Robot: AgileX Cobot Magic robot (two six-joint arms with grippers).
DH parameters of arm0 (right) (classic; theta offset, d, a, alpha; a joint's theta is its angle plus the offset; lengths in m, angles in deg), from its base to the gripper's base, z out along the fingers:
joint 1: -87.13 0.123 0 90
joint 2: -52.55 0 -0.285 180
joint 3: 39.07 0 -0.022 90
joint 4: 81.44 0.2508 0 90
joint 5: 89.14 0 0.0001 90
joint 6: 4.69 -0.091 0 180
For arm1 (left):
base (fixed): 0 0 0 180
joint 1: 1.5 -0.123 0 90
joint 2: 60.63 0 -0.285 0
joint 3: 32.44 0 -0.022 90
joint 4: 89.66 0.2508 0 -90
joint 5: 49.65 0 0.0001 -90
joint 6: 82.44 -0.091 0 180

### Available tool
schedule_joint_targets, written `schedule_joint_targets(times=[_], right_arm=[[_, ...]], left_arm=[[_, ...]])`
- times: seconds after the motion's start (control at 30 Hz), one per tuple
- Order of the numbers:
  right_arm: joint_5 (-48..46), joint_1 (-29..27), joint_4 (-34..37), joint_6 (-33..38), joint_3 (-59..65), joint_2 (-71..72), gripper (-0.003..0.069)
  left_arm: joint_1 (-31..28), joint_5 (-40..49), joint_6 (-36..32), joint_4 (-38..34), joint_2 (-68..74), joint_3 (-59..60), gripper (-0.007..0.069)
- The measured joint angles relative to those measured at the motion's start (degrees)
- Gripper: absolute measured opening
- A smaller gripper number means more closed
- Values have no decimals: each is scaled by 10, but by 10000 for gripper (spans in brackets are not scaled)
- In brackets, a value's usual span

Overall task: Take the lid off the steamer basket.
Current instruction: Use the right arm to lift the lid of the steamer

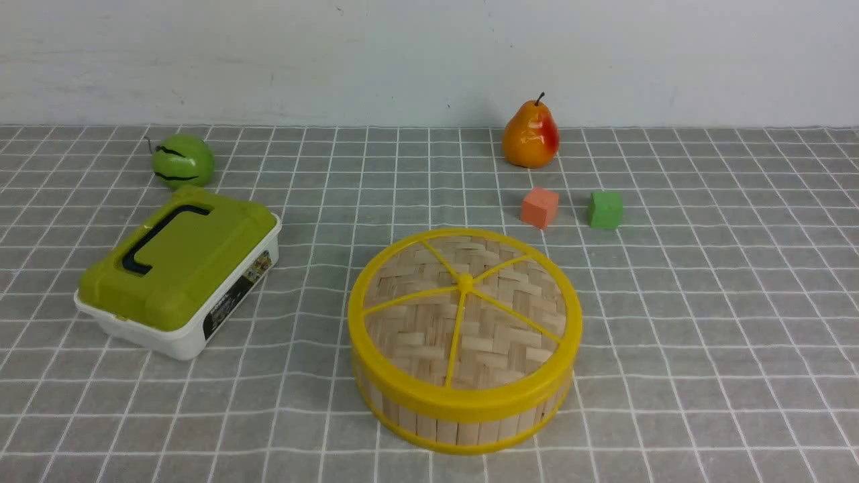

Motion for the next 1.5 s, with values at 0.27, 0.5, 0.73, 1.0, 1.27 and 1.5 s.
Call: schedule_joint_targets(times=[0.27, 0.5, 0.73, 1.0, 1.27, 1.5], right_arm=[[0, 0, 0, 0, 0, 0, 241], [0, 0, 0, 0, 0, 0, 241], [0, 0, 0, 0, 0, 0, 241], [0, 0, 0, 0, 0, 0, 241], [0, 0, -1, 0, 0, 0, 241], [0, 0, -21, 0, 0, 0, 241]], left_arm=[[0, 0, 0, 0, 0, 0, 239], [0, 0, 0, 0, 0, 0, 239], [0, 0, 0, 0, 0, 0, 239], [0, 0, 0, 0, 0, 0, 239], [0, 0, 0, 0, 0, 0, 239], [0, 0, 0, 0, 0, 0, 239]])
